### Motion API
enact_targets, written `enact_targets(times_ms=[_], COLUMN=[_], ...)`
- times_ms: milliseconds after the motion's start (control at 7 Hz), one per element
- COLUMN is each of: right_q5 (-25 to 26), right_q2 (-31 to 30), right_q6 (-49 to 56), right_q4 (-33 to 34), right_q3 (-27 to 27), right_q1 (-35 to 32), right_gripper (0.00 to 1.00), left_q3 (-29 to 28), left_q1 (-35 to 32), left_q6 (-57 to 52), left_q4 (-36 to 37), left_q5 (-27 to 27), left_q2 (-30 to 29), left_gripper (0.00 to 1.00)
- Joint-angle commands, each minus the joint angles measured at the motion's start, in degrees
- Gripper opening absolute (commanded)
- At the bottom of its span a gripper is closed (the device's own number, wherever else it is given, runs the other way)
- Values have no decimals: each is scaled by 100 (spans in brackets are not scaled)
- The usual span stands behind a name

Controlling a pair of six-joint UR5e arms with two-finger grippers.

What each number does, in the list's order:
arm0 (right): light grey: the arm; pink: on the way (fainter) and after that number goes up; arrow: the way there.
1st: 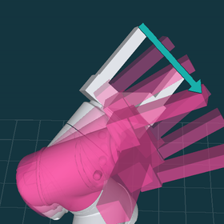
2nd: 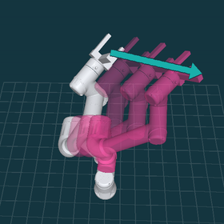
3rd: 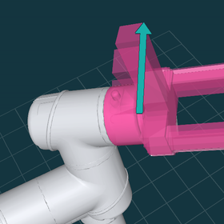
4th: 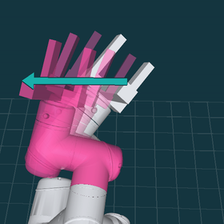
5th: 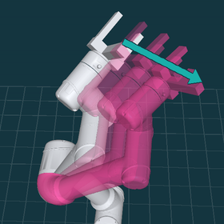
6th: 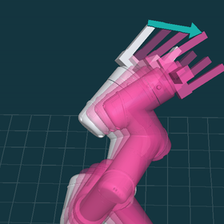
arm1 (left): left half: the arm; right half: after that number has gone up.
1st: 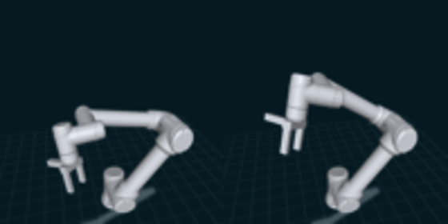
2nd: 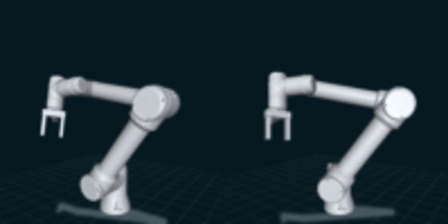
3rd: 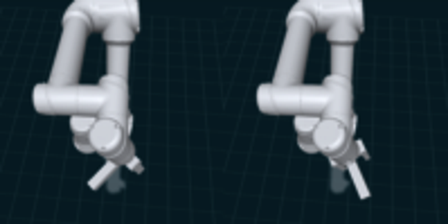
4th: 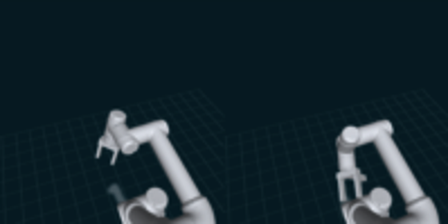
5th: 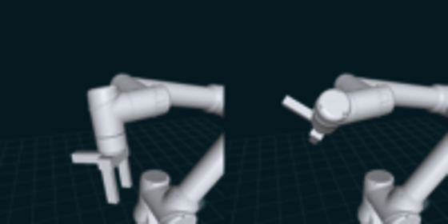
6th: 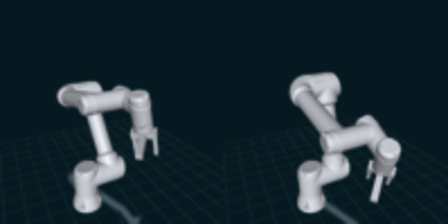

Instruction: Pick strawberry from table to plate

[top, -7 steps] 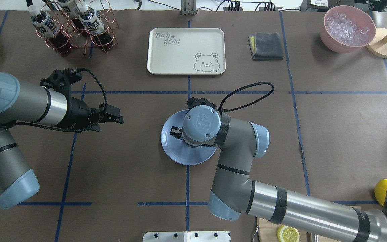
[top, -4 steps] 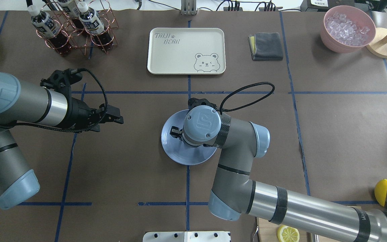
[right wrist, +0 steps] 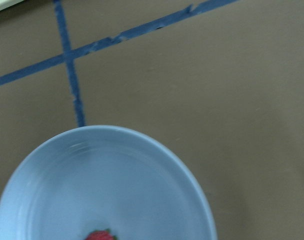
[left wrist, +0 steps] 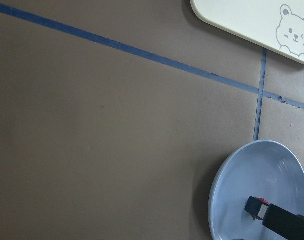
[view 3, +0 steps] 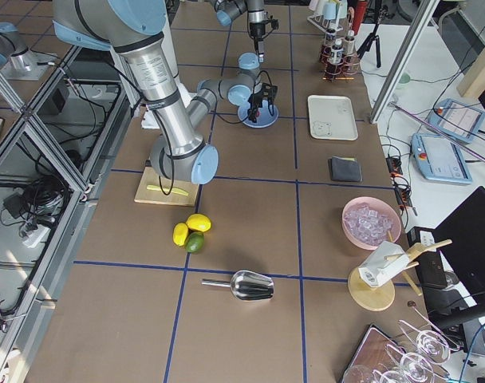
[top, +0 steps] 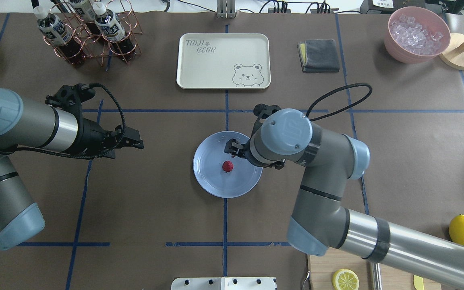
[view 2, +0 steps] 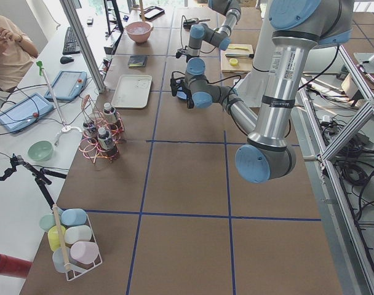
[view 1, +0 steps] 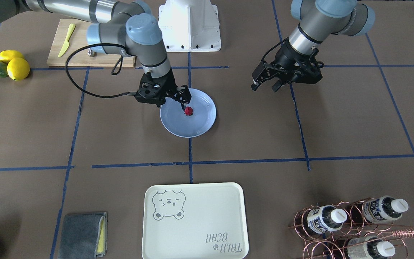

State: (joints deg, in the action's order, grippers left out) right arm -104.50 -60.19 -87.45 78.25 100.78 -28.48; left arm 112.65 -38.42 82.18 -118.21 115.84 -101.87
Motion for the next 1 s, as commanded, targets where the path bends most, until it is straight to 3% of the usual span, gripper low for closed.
enact_targets(times_ms=[0, 429, 571, 714, 857], right_q5=[-945, -2141, -2389, -2678, -3073], right_q2=[-1482, -3056, -3417, -3595, -3649], right_q6=[1162, 4190, 5297, 6265, 7145], right_q4=[-20, -56, -12, -12, 14], right_q3=[1082, 1243, 1103, 745, 333], right_q1=[-865, -2665, -3307, -3913, -4590], right_gripper=[100, 100, 100, 100, 100], left_q3=[37, 396, 337, 319, 232], left_q1=[-34, -1356, -2039, -2620, -3174], left_q6=[-1039, -3532, -4578, -5554, -6512], left_q4=[0, -122, -210, -211, -194], left_q5=[35, 201, 942, 1323, 1353], left_q2=[542, 1885, 2291, 2669, 3003], left_gripper=[99, 100, 100, 100, 100])
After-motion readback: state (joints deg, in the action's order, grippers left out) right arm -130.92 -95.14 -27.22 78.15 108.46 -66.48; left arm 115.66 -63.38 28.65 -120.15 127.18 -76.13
